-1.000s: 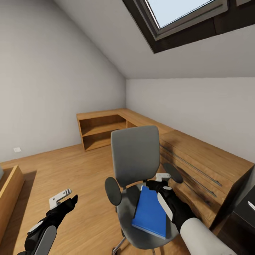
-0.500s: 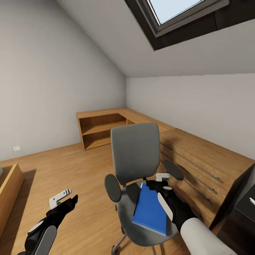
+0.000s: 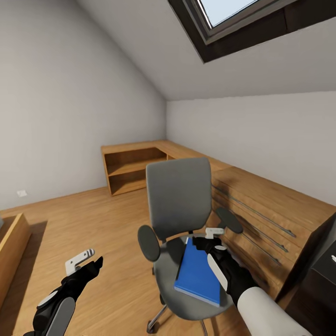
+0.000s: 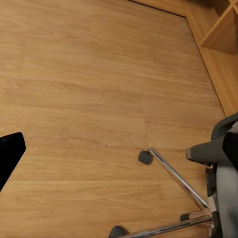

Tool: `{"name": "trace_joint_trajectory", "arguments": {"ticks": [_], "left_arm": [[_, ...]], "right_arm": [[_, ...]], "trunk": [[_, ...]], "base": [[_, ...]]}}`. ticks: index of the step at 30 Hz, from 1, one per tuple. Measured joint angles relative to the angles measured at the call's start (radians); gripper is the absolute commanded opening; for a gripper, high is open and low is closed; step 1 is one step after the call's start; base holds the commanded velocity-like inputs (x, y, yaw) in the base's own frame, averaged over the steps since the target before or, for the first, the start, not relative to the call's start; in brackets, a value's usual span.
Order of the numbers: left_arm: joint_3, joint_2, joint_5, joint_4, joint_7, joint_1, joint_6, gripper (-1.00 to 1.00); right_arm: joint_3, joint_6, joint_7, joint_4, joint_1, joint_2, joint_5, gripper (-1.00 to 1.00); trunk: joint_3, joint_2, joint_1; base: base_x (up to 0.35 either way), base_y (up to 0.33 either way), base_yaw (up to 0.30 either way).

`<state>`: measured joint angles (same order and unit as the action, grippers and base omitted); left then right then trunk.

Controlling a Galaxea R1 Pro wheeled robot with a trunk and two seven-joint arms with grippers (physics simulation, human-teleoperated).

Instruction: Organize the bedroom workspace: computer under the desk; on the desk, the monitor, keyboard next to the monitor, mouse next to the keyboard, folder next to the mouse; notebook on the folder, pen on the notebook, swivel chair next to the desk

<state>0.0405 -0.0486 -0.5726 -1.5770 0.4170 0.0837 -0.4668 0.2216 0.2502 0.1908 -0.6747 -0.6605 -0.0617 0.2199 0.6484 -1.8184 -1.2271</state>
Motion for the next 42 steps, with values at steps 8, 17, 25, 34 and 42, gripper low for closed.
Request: {"name": "trace_joint_trajectory", "arguments": {"ticks": [8, 17, 25, 34, 42], "left_arm": [[0.000, 0.000, 0.000, 0.000, 0.000, 0.000, 0.000, 1.00], [0.000, 0.000, 0.000, 0.000, 0.000, 0.000, 0.000, 1.00], [0.000, 0.000, 0.000, 0.000, 0.000, 0.000, -0.001, 1.00], [0.000, 0.000, 0.000, 0.000, 0.000, 0.000, -0.001, 1.00], [-0.004, 0.000, 0.000, 0.000, 0.000, 0.000, -0.001, 1.00]], "right_arm": [[0.000, -0.001, 0.002, 0.000, 0.000, 0.000, 0.001, 1.00], [0.000, -0.002, 0.002, 0.000, 0.000, 0.000, 0.000, 1.00], [0.000, -0.003, 0.002, 0.000, 0.000, 0.000, 0.001, 1.00], [-0.003, -0.004, 0.000, 0.001, 0.000, 0.003, -0.001, 1.00], [-0.003, -0.004, -0.003, 0.001, 0.000, 0.007, -0.002, 1.00]], "trunk": [[0.025, -0.056, -0.031], [0.053, -0.119, -0.065], [0.078, -0.175, -0.096], [0.107, -0.238, -0.130], [0.132, -0.294, -0.161]], "base": [[0.000, 0.000, 0.147], [0.000, 0.000, 0.179], [0.000, 0.000, 0.175], [0.000, 0.000, 0.031], [0.000, 0.000, 0.002]]}}
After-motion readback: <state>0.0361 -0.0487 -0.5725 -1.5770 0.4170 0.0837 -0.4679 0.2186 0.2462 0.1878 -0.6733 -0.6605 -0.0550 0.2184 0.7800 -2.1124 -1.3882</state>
